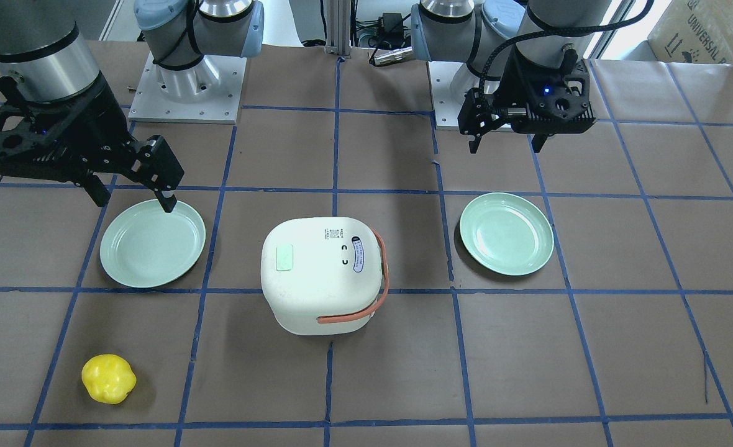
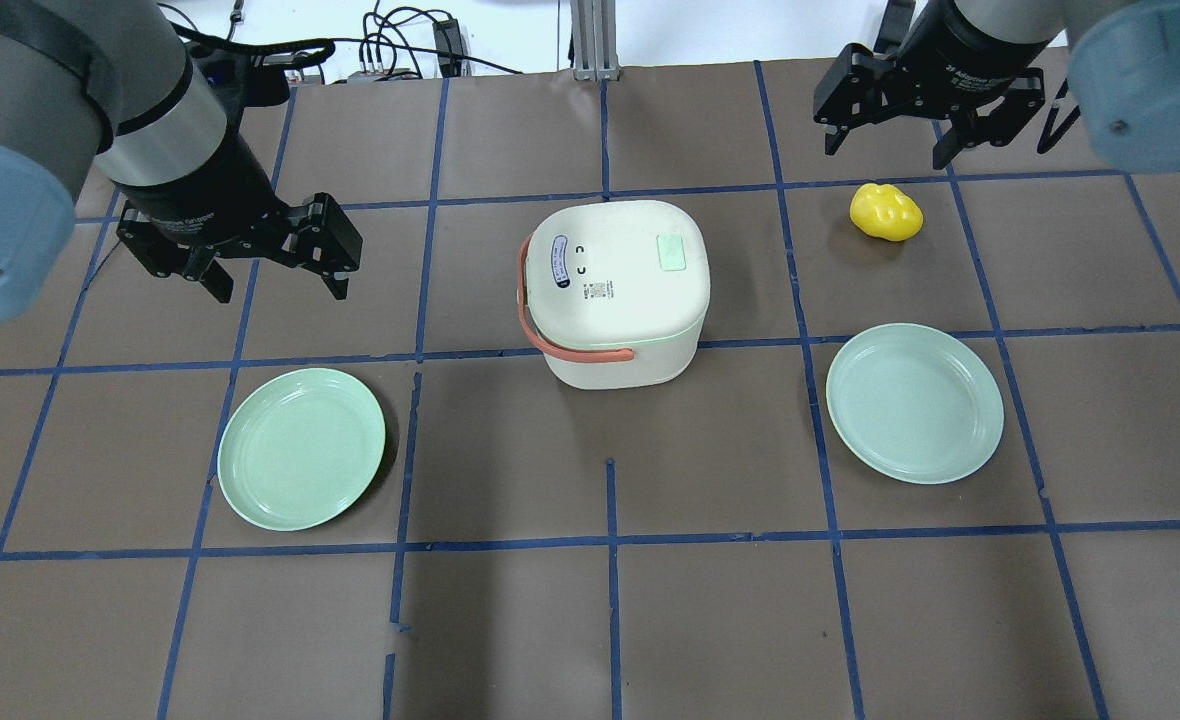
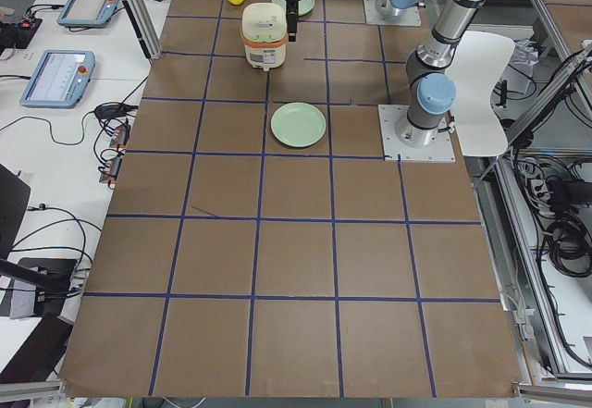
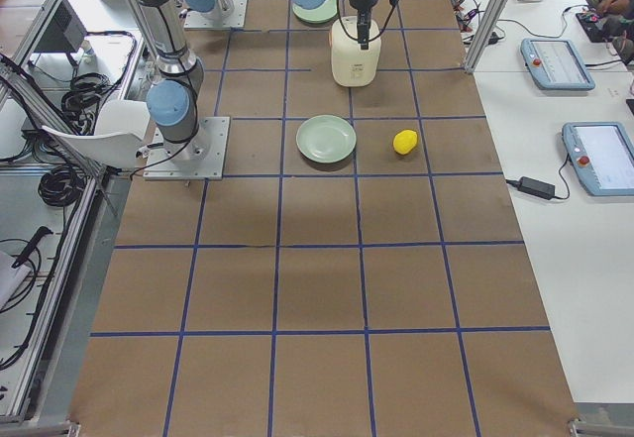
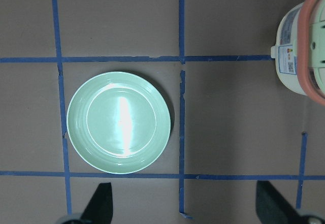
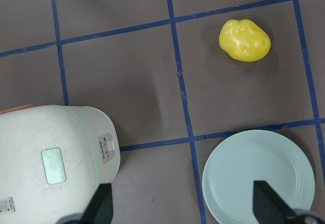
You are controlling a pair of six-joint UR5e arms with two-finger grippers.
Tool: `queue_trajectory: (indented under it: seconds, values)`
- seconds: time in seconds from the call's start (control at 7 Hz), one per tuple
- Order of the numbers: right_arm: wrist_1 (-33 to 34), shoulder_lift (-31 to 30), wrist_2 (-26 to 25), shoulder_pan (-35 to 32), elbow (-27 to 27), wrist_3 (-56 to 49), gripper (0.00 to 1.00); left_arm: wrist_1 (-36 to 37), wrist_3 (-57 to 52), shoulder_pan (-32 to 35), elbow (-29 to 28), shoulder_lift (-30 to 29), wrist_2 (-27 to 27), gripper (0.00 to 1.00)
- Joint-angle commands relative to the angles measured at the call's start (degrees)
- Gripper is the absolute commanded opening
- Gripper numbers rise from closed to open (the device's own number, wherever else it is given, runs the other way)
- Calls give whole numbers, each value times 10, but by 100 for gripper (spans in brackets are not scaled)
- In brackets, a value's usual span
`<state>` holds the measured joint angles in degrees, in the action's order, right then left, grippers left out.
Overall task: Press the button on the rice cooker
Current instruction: 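Move the right gripper over the rice cooker lid toward its button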
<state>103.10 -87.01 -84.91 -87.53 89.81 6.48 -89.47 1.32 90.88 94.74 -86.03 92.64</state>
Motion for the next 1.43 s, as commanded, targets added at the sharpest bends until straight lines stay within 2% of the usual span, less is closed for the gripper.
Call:
queue_trajectory:
  seconds: [0.0, 0.29, 0.71, 1.29]
  values:
    - [-2, 2, -4, -2, 4, -6, 54, 0, 0, 0, 0, 0, 0, 100]
    - [-3, 11, 8, -4, 4, -4, 7, 0, 0, 0, 0, 0, 0, 100]
    - [2, 35, 9, -41, 4, 2, 6, 0, 0, 0, 0, 0, 0, 100]
    - [52, 75, -7, -109, -1, 45, 6, 0, 0, 0, 0, 0, 0, 100]
